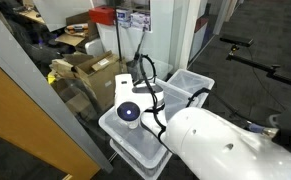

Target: Put the black marker inside the white cup

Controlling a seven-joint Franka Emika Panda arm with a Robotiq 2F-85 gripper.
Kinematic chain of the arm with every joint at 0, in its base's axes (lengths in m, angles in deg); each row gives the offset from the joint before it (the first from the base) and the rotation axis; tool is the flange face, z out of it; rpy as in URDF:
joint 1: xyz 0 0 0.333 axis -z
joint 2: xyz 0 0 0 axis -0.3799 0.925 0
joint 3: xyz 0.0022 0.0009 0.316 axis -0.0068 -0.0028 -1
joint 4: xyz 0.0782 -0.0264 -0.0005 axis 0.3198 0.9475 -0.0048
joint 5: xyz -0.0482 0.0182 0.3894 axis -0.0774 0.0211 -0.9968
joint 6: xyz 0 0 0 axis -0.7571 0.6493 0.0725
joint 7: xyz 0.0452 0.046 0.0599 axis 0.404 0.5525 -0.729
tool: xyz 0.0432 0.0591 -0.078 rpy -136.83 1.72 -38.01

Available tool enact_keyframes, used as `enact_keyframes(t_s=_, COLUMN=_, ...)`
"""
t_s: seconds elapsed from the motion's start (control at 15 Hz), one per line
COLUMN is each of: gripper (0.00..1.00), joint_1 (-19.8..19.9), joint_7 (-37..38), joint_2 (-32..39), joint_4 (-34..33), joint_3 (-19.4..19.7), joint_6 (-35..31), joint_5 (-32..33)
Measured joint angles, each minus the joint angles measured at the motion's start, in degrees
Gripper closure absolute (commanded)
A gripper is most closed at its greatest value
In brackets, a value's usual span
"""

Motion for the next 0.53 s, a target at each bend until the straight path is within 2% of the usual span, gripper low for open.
enact_keyframes(t_s=0.53, gripper=0.95, joint_1=-3.56, joint_7=-0.33, joint_2=0.92, joint_4=0.48, joint_3=-0.01, joint_6=-1.37, joint_5=-0.34)
